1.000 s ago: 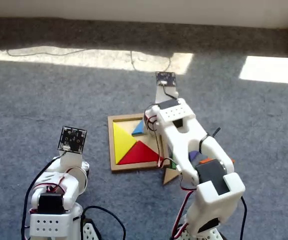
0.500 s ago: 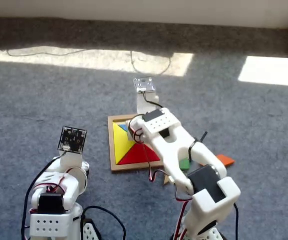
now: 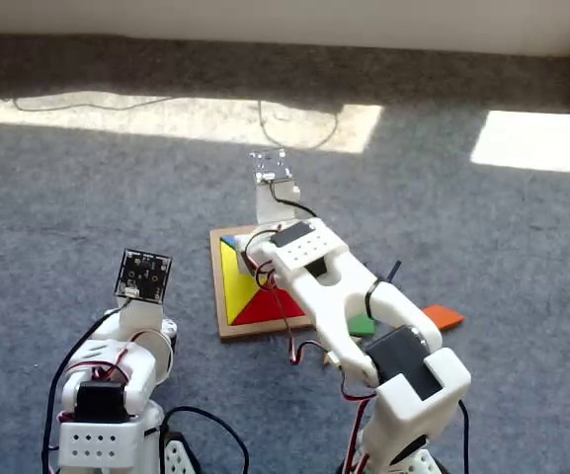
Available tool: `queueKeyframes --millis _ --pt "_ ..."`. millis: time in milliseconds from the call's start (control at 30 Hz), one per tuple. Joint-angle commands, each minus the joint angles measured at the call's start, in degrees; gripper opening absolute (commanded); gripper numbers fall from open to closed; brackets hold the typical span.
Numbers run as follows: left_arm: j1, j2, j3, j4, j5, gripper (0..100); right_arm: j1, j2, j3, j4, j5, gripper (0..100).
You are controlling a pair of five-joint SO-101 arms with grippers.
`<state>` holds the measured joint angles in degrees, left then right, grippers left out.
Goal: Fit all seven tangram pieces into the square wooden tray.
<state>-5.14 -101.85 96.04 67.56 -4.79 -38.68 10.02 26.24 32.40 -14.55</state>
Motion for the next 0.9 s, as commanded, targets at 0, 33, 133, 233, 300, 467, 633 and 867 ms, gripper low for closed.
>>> queueKeyframes --millis 0,33,133,233,300,467,633,867 --pt "-0.84 -2.33 1.19 0.26 -0.18 1 -2.24 -2.77 -0.40 -2.86 0.09 0.5" --pt "-0.84 -2.33 1.19 0.18 -0.18 1 -2.33 -3.03 -0.40 -2.77 0.26 0.5" --pt "-0.84 -2.33 1.19 0.18 -0.18 1 -2.07 -3.56 -0.40 -2.68 0.35 0.5" --pt "-0.84 -2.33 1.19 0.18 -0.18 1 -1.19 -6.99 -0.04 1.27 0.44 0.5" --pt "-0.84 -2.33 1.19 0.18 -0.18 1 -0.31 -11.03 0.13 4.62 0.44 0.5" --pt "-0.84 -2.33 1.19 0.18 -0.18 1 5.32 -21.76 0.22 15.78 0.44 0.5" --pt "-0.84 -2.33 1.19 0.09 -0.18 1 12.09 -27.65 0.04 26.95 0.44 0.6" --pt "-0.84 -2.33 1.19 0.00 -0.18 1 18.24 -29.05 0.13 36.26 0.26 12.5"
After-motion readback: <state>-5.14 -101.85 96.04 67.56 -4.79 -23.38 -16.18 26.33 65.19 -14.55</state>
